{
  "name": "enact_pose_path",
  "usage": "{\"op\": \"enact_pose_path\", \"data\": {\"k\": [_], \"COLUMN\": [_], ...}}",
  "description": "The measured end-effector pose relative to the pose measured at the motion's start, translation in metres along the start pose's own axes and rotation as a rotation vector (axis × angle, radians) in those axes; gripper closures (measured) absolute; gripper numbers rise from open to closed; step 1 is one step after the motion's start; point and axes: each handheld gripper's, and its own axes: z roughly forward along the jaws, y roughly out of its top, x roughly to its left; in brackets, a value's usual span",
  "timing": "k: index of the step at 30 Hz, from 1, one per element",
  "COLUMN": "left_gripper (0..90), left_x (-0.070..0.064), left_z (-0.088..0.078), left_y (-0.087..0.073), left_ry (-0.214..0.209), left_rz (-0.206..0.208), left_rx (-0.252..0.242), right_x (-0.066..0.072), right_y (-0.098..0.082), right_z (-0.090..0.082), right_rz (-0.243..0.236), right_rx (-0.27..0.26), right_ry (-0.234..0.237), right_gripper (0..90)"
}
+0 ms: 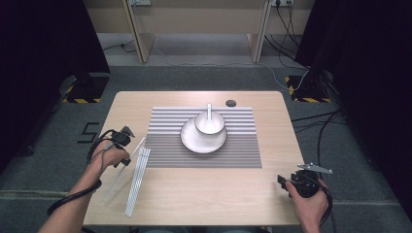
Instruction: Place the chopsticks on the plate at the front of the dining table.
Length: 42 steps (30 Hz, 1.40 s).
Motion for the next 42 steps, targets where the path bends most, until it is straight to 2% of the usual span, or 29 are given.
{"op": "enact_pose_path", "data": {"k": [42], "left_gripper": [84.8], "left_x": [-0.014], "left_z": [-0.008], "left_y": [0.026], "left_ry": [-0.010], "left_rz": [-0.003], "left_rx": [-0.032], "right_x": [-0.001], "right_y": [0.000], "right_z": [0.000], "right_rz": [0.013], "right_rx": [-0.002], "right_ry": [0.001], "right_gripper": [40.7]}}
